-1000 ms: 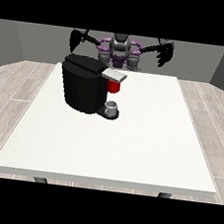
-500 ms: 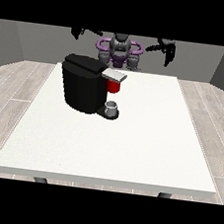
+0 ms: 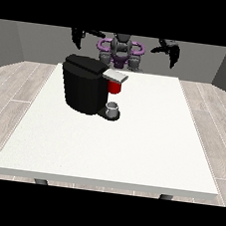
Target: Insert the coffee pod into the coffee machine and close the lid
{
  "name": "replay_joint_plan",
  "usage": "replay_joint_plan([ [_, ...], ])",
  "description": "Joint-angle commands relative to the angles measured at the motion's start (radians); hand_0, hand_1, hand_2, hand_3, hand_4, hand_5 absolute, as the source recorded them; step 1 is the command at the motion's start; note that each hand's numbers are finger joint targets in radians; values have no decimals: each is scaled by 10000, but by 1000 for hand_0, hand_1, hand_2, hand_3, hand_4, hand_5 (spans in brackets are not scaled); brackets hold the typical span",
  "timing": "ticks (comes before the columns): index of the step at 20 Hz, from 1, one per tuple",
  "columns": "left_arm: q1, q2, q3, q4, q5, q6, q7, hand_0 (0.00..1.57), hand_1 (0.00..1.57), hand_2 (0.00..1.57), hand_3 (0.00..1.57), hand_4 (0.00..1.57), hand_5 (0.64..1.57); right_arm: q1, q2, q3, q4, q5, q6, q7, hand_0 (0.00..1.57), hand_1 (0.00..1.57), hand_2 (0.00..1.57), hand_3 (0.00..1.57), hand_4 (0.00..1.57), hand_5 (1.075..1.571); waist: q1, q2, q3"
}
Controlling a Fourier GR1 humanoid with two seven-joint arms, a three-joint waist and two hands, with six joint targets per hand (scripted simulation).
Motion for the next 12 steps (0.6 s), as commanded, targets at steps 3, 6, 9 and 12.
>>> replay_joint_plan([
  [3,777,252,-428,-1179,318,264,-264,0,0,0,0,356,1571,-641,168,-238,550,-450,-1,55,0,0,0,0,176,1571,-143,949,-3],
  [6,1096,-105,-917,-2589,803,364,1140,0,0,0,0,346,1571,-631,167,-202,1139,-348,-19,-337,0,0,0,0,65,1571,146,712,0],
  [9,1364,-6,-1091,-3132,925,427,1145,0,0,0,0,282,1571,-1330,135,39,1357,-231,-27,73,0,0,0,0,0,1571,-43,1157,-3],
  [12,2085,255,-1332,-3899,1107,400,1380,0,0,0,0,354,1571,-1359,316,291,1401,-193,52,84,0,0,0,0,0,1571,-195,1049,-3],
])
